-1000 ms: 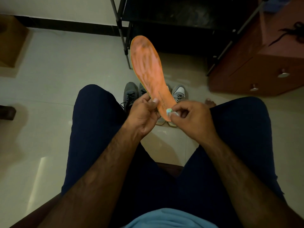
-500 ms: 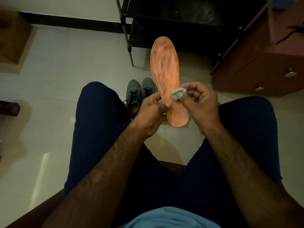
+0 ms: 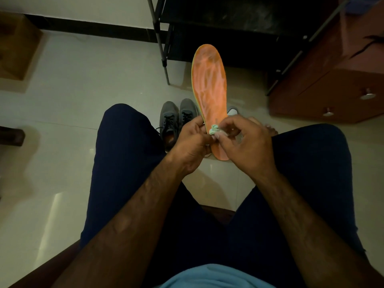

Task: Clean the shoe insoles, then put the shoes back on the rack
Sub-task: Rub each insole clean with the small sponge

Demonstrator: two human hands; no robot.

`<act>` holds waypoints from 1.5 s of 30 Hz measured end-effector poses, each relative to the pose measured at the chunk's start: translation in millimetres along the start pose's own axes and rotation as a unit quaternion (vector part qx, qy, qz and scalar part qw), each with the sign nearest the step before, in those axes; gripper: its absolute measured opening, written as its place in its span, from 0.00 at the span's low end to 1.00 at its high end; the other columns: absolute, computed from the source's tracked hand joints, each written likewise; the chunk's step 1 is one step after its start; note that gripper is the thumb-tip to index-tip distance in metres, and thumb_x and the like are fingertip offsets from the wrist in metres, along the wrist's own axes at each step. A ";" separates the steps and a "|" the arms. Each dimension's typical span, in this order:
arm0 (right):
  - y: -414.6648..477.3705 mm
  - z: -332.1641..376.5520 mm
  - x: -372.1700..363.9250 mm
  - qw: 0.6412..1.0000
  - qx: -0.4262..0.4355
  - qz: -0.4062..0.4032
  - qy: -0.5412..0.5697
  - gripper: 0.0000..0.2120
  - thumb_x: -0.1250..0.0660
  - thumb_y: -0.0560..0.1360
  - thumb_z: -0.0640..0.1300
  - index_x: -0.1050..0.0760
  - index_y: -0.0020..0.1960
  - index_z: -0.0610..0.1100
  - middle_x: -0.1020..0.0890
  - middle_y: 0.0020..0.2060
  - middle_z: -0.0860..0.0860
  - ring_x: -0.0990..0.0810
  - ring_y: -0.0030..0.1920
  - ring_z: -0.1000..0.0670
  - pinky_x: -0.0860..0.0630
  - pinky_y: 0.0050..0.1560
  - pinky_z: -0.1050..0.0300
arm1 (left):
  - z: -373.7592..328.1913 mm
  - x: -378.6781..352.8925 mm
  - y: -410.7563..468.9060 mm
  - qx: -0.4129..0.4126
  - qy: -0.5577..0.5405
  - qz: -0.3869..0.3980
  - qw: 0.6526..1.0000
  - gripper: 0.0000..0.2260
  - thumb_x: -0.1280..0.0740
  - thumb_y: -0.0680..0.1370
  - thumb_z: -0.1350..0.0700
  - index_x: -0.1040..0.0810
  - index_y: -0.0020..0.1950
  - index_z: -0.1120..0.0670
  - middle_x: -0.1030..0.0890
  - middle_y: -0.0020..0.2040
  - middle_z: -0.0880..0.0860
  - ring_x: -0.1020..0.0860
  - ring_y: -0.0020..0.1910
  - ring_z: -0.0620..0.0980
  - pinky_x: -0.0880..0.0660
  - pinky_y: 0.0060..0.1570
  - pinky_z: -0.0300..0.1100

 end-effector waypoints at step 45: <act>0.3 -5.2 -11.8 0.995 -0.046 0.030 -0.084 0.05 0.29 0.76 0.51 0.16 0.50 0.53 0.18 0.46 0.53 0.24 0.49 0.52 0.26 0.47 0.53 | 9.6 -13.6 -13.1 0.021 0.025 0.020 0.999 0.30 0.38 0.76 0.78 0.29 0.74 0.56 0.16 0.59 0.58 0.17 0.57 0.57 0.19 0.52 0.60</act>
Point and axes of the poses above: each hand's wrist, its own y-axis towards the middle knuckle, its own x-axis out of the back of the hand, z = x × y, the point moved 7 cm from there along y, towards the middle knuckle
